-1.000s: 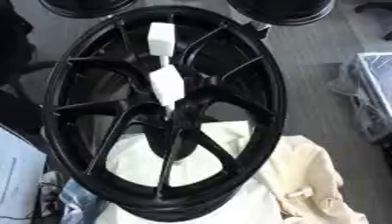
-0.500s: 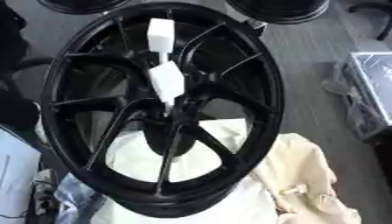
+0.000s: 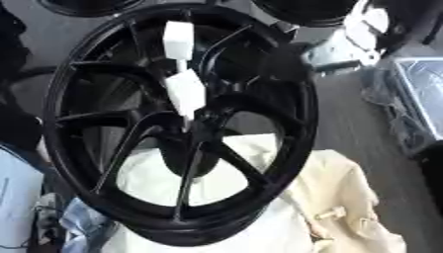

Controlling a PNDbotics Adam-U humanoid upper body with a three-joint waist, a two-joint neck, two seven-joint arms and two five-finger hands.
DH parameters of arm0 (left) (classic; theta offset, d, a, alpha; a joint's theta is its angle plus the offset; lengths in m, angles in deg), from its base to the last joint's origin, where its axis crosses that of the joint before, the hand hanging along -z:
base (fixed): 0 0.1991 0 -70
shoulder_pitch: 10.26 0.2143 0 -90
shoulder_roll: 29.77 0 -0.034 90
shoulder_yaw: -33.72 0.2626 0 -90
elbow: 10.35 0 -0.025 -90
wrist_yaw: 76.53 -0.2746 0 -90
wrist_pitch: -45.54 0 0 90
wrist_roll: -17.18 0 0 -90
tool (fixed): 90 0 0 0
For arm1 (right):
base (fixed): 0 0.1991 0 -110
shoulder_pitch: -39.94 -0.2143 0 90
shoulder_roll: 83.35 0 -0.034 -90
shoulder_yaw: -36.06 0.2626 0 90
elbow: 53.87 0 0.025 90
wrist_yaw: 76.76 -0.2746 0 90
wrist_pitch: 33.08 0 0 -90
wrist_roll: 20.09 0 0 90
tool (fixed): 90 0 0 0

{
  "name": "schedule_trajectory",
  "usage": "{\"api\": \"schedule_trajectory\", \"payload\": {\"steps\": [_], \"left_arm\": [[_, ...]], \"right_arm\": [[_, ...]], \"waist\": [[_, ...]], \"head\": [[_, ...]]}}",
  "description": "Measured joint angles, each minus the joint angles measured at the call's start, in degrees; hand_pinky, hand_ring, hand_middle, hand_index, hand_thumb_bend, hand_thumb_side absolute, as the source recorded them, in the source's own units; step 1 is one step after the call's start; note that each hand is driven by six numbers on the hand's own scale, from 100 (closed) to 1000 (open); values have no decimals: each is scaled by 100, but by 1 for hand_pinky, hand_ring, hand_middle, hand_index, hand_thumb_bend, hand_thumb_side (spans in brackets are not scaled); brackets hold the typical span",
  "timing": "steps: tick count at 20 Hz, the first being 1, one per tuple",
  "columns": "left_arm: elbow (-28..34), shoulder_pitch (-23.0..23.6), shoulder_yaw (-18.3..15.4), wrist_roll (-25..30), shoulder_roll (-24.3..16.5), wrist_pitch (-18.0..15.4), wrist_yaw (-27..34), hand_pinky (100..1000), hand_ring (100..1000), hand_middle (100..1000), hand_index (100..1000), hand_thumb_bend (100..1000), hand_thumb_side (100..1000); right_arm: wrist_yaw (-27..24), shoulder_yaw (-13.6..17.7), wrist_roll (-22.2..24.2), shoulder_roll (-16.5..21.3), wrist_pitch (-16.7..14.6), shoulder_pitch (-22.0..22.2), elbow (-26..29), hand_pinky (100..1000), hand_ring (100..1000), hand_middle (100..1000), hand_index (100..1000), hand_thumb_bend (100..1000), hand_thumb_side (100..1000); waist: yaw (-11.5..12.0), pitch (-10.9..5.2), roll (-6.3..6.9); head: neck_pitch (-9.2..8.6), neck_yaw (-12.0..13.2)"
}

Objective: Pull the pin out of the wheel hub.

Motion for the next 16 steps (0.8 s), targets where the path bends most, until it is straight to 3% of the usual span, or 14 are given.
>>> {"api": "schedule_trajectory", "payload": {"steps": [6,16], "left_arm": [[-16,1,3,12,4,-3,24,751,741,706,730,190,882],[-19,3,23,16,8,-7,28,752,742,707,730,191,883]], "right_arm": [[309,-211,143,-319,151,-93,-172,891,819,770,864,342,459],[657,-289,53,-775,881,-135,-116,876,798,755,862,399,420]], "waist": [[18,0,6],[17,9,7]], "head": [[0,4],[0,38]]}}
